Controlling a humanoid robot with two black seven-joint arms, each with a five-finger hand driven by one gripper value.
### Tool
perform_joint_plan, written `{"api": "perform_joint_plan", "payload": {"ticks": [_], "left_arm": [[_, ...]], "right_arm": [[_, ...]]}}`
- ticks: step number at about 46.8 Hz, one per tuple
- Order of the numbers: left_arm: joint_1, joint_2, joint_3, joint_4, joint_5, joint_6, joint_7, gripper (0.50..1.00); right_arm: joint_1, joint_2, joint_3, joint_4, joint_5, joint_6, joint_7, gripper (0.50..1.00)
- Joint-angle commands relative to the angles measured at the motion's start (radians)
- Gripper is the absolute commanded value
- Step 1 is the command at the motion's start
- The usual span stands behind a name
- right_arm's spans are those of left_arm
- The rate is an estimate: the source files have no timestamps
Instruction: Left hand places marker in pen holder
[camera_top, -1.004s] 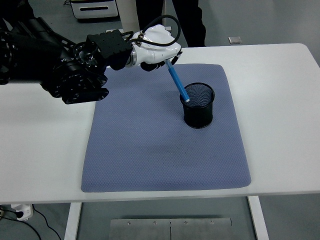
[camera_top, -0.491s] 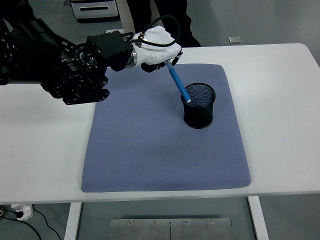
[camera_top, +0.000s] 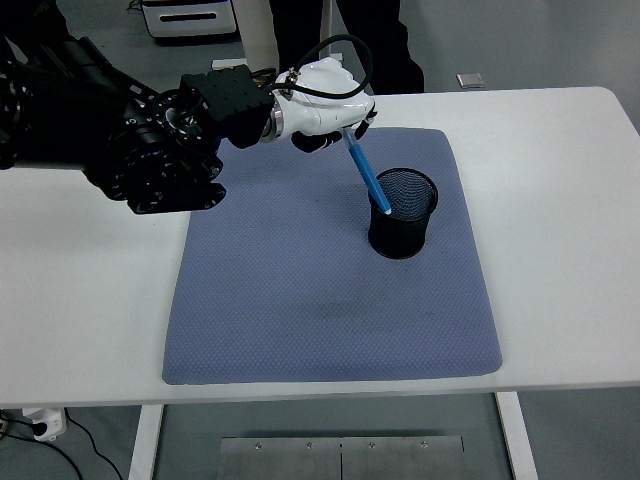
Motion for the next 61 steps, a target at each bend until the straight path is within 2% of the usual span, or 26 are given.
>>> {"api": "perform_joint_plan", "payload": {"ticks": [1,25,61], "left_arm": [[0.0,0.0,-0.005,-0.006,0.0,0.0,0.001,0.5],[-0.014,0.0,-0.022,-0.015,-0.008,0.0,0.001,0.5],[-0.048,0.0,-0.019,-0.003,-0.23,0.0,-0.002,0.5]], "right_arm": [[0.0,0.0,0.0,0.0,0.0,0.001,0.0,1.0],[0.0,0.0,0.0,0.0,0.0,0.001,0.0,1.0],[0.0,0.0,0.0,0.001,0.0,0.001,0.0,1.0]]}}
